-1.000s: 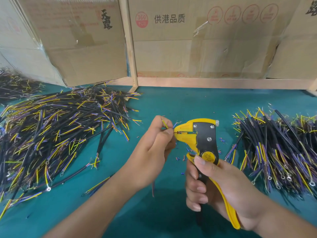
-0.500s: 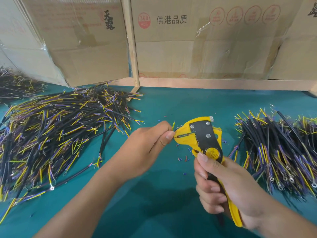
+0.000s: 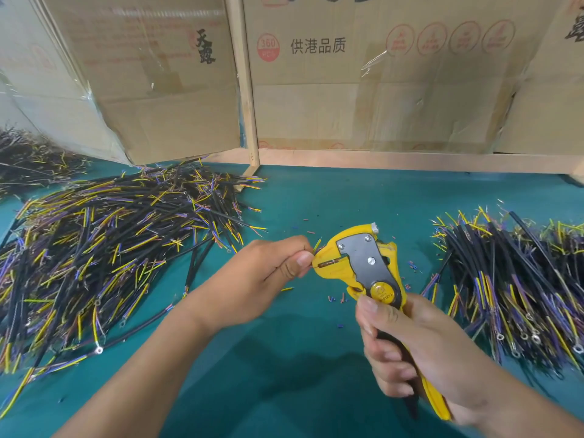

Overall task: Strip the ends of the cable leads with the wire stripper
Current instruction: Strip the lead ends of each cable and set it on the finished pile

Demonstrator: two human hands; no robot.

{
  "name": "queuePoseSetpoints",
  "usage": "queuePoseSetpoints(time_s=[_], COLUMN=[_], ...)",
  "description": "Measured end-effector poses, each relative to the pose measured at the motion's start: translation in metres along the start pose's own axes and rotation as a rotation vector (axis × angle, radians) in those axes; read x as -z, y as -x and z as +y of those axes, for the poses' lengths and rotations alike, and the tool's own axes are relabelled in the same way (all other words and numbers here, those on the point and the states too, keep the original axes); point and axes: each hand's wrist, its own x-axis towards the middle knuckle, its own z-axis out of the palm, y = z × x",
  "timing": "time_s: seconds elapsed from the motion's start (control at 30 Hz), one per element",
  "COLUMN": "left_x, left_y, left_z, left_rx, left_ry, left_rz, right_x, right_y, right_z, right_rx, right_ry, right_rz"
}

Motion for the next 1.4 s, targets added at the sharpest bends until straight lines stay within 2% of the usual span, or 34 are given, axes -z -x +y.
queuePoseSetpoints(time_s=[0.27,0.47,0.5,0.57,0.63,0.7,0.77,1.0,1.4], left_x=[0.002,0.001,0.011,0.037,0.047,0.030,0.009,0.002,-0.004], left_y=[0.001,0.002,0.006,0.016,0.019,0.010,0.002,0.002,0.004], left_z=[-0.003,-0.006,-0.015,-0.036,-0.045,-0.032,-0.016,-0.005,-0.001], left_rx=[-0.010,0.002,0.045,0.194,0.235,0.161,0.143,0.184,0.201], left_ry=[0.055,0.061,0.075,0.155,0.173,0.059,0.043,0.265,0.438], left_rz=[0.002,0.014,0.070,0.282,0.411,0.291,0.206,0.143,0.081], right_x=[0.002,0.002,0.006,0.020,0.031,0.029,0.018,0.015,0.013], right_y=[0.001,0.001,0.002,0.006,0.010,0.005,0.000,-0.012,-0.013], right_z=[-0.003,-0.001,-0.006,-0.024,-0.037,-0.032,-0.017,-0.003,0.006], right_rx=[0.005,0.093,0.134,0.238,0.305,0.240,0.152,0.086,0.016], right_ry=[0.045,0.107,0.044,-0.126,-0.177,-0.178,-0.163,-0.298,-0.276], right_rz=[0.006,0.031,0.072,0.185,0.218,0.183,0.118,-0.006,-0.030])
